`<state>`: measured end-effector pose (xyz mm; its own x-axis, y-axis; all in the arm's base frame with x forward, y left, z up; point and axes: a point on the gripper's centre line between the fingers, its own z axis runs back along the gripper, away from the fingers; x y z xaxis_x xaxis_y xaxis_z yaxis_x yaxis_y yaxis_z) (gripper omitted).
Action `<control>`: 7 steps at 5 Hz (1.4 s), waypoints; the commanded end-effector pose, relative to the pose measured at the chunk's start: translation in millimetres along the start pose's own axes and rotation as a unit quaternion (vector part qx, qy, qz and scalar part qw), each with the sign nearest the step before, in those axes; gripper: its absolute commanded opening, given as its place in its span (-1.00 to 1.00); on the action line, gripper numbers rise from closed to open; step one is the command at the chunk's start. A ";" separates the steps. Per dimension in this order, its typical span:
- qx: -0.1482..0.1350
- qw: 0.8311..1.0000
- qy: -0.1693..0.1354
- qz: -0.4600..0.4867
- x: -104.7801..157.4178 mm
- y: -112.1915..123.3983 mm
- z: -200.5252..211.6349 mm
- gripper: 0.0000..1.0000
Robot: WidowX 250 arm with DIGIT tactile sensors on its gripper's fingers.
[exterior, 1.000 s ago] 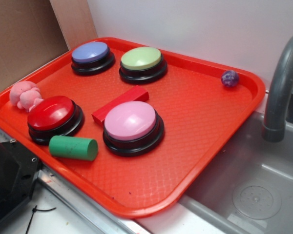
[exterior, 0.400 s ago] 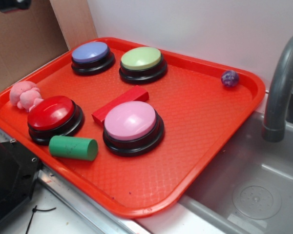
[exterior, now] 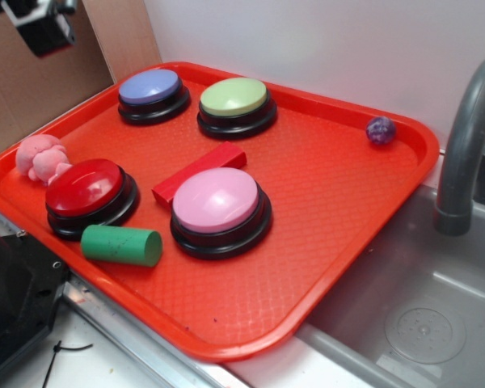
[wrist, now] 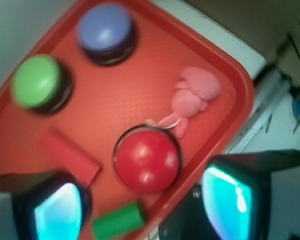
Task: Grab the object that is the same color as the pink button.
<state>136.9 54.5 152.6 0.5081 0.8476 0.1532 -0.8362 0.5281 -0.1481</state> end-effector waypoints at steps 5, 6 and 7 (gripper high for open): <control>0.114 0.941 -0.110 0.298 63.7 59.0 -130.3 1.00; 0.102 0.942 -0.109 0.301 63.2 59.2 -129.3 -1.00; 0.085 0.952 -0.107 0.274 67.0 56.0 -114.6 -1.00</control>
<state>152.7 138.9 31.2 -0.0285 0.9633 0.2669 -0.9980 -0.0124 -0.0617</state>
